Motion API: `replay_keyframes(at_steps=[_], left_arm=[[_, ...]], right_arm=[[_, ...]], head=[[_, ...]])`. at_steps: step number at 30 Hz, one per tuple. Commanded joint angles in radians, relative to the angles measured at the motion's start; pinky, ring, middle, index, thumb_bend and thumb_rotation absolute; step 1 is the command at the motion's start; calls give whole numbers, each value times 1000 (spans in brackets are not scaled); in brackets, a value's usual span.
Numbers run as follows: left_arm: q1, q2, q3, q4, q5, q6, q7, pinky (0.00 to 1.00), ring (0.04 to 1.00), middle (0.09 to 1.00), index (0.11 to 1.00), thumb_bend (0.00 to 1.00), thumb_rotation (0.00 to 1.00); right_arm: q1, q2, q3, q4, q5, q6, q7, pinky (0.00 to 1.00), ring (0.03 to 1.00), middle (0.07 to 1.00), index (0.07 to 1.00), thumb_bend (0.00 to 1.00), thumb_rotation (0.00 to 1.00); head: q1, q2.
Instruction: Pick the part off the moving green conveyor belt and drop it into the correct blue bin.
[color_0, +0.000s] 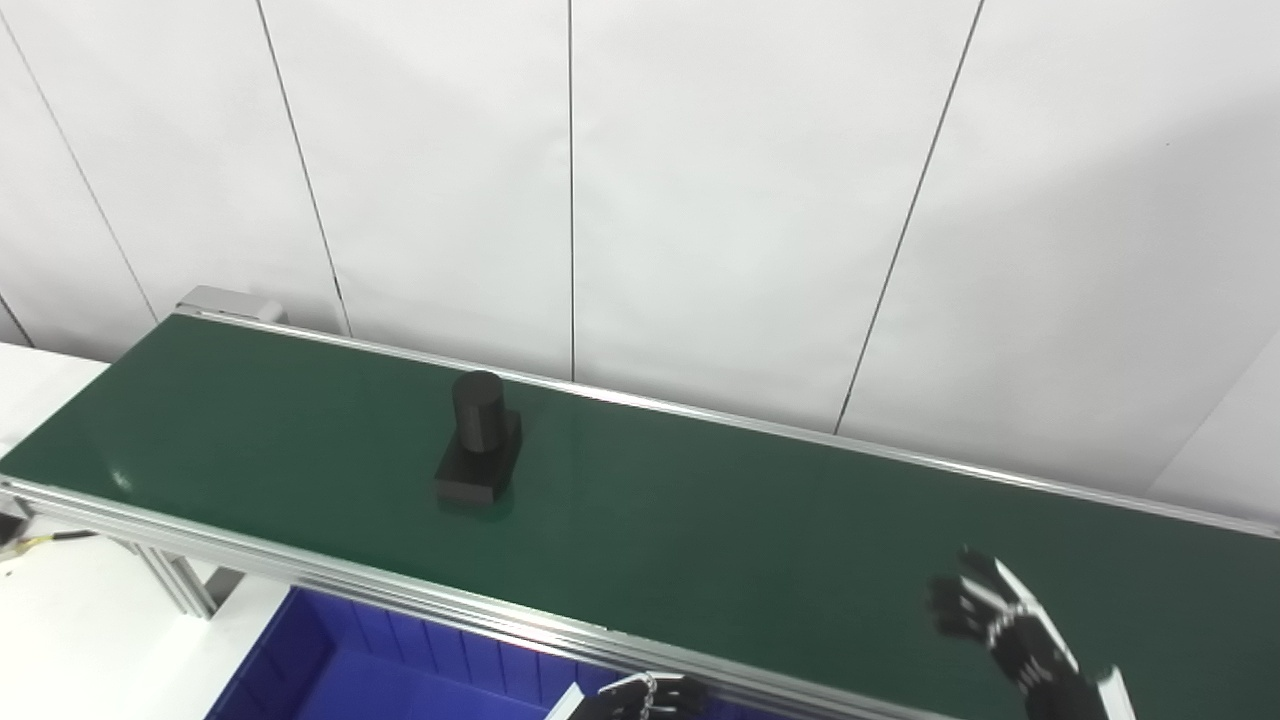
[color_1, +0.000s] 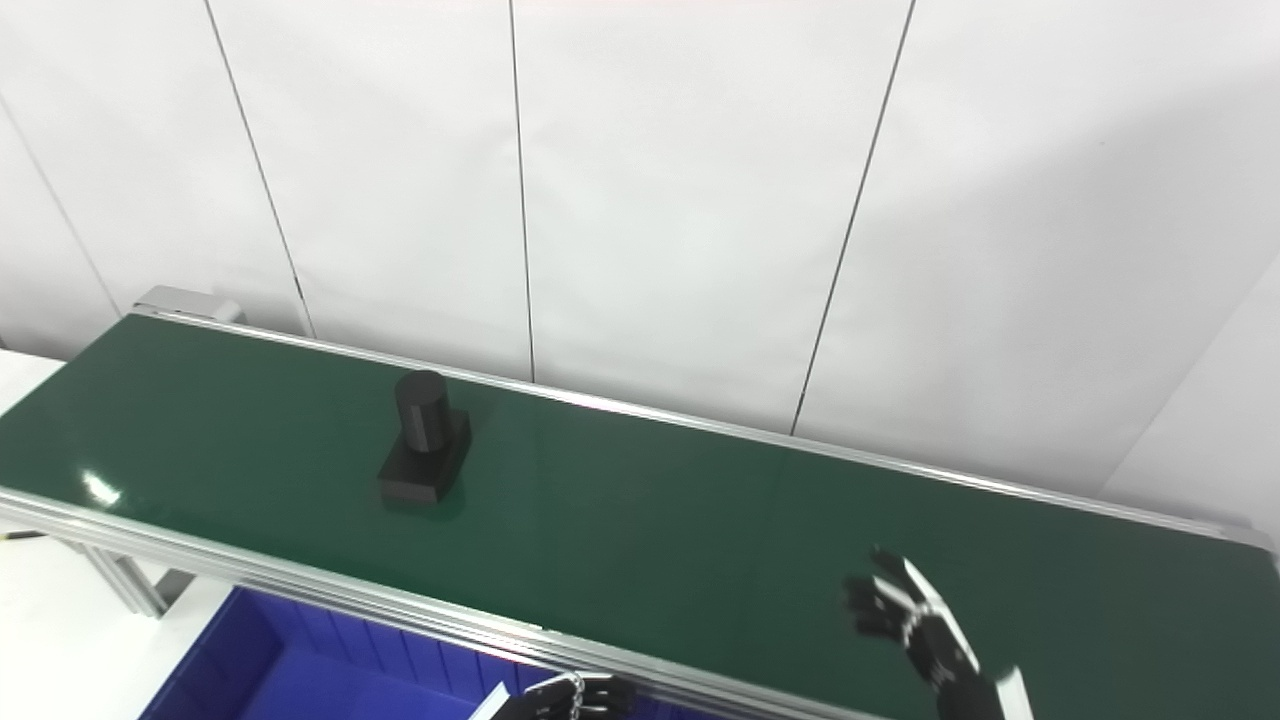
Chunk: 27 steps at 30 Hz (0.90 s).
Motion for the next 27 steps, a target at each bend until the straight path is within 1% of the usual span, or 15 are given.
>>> replay_keyframes(at_steps=[1,4,7,10,15,16,19,22,27], left_arm=[[6,-1,10,-45,-17,-41,-15,647,714,752,759,906,203],[21,-9,21,-56,-30,-40,-29,645,715,756,760,910,204],[31,-17,29,-61,-29,-40,-40,654,718,761,768,912,210],[35,-23,36,-62,-29,-40,-50,662,720,762,774,911,215],[51,-34,46,-71,-33,-40,-66,682,721,756,769,901,225],[53,-35,46,-73,-30,-40,-66,683,717,752,767,902,236],[60,-43,54,-76,-43,-40,-82,689,714,747,761,900,228],[55,-42,52,-70,-36,-40,-93,658,694,732,750,885,233],[43,-40,43,-64,-26,-41,-102,626,673,710,726,869,239]], right_arm=[[-53,7,-4,-25,-21,29,5,663,753,795,893,823,346],[-101,15,0,-34,-44,83,17,661,756,796,895,811,348],[-147,24,9,-45,-60,147,33,679,769,803,901,789,330],[-183,35,17,-48,-84,197,39,674,773,806,901,782,318],[-264,61,39,-33,-122,293,59,679,773,814,898,767,315],[-274,64,41,-28,-122,305,63,685,769,816,898,769,290],[-321,76,57,17,-147,327,65,681,758,814,898,767,287],[-353,90,70,58,-167,339,61,683,758,814,895,787,319],[-411,125,83,142,-200,370,45,675,764,813,889,813,343]], head=[[-3,5],[-4,10],[-6,18],[-10,24],[-33,43],[-33,43],[-54,55],[-64,59],[-93,75]])
